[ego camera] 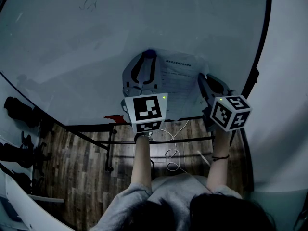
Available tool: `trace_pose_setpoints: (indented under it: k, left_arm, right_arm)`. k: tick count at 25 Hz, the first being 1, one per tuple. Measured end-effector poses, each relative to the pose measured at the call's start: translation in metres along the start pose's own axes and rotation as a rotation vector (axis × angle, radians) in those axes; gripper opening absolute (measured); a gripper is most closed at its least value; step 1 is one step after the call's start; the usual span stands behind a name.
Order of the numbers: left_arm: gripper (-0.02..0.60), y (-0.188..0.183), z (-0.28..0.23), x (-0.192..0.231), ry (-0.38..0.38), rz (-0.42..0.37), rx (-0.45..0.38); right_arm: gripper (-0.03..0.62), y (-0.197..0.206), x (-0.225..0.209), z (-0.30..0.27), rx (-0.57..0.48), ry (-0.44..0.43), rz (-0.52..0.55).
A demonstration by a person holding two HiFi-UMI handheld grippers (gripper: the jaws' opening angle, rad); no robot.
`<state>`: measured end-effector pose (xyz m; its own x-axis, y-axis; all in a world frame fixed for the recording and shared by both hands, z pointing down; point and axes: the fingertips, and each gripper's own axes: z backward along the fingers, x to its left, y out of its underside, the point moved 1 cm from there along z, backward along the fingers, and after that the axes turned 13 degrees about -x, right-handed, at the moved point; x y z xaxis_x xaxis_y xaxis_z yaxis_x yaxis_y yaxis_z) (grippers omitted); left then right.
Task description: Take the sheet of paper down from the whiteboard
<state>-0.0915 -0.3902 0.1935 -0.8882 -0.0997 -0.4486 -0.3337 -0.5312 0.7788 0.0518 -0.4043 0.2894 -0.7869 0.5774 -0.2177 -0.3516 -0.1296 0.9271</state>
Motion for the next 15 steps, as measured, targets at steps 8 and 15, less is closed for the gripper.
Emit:
trace_pose_setpoints:
  k: [8,15]
  left_arm:
    - [0.109,0.0001,0.0005,-0.0006,-0.005,0.004,-0.007]
    - [0.109,-0.0005,0.0006,-0.0007,-0.005,0.011,-0.009]
  right_arm:
    - [0.002,-0.0011,-0.004,0.0032,-0.004,0.017,0.001]
    - [0.002,-0.0007,-0.0077,0.0056,-0.002,0.043,-0.008]
